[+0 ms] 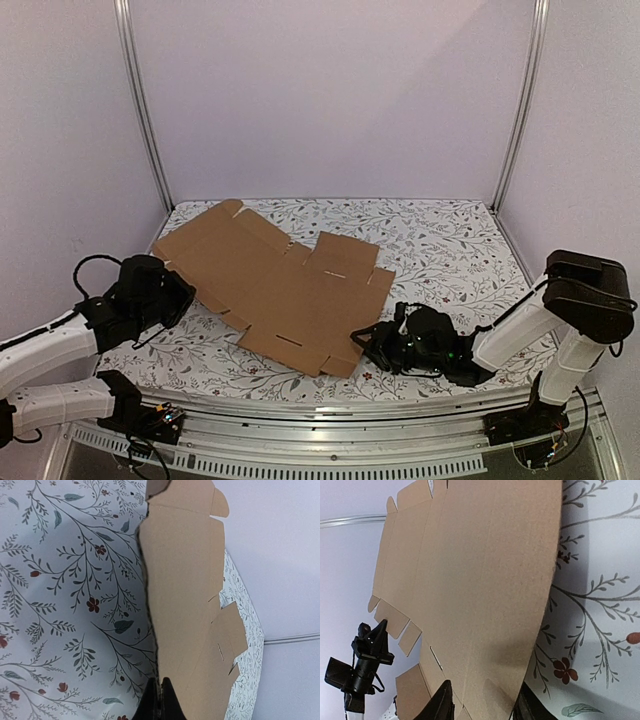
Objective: Fold the paper box
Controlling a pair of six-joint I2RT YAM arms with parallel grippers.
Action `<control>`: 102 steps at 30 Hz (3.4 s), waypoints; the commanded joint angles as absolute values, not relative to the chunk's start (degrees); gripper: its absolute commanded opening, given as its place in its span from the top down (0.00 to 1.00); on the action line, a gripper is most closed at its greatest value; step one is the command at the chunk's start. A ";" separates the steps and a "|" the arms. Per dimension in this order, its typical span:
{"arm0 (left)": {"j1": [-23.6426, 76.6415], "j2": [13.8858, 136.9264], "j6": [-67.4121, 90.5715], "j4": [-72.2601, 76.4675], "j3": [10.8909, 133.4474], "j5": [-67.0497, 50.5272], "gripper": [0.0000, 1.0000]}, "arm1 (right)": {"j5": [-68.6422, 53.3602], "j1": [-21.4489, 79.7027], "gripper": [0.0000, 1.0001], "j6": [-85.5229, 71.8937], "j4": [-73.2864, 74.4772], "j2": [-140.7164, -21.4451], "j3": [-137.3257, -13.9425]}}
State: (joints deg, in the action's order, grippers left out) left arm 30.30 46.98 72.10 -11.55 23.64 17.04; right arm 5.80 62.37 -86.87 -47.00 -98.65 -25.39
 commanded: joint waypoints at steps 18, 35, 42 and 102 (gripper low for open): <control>31.44 44.76 72.48 -13.30 21.60 17.97 1.00 | 7.96 62.95 1.00 -88.44 -60.46 -102.98 -23.61; 31.49 40.15 69.85 -19.91 22.65 18.55 0.71 | 7.44 60.46 1.00 -76.17 -35.16 -87.03 -29.49; 31.47 35.34 67.07 -27.15 25.72 17.92 0.47 | -4.05 54.76 1.00 -64.86 -15.68 -80.83 -38.26; 31.46 35.63 49.88 -35.02 36.16 11.56 0.32 | 30.16 49.14 1.00 43.44 42.35 -108.50 -96.77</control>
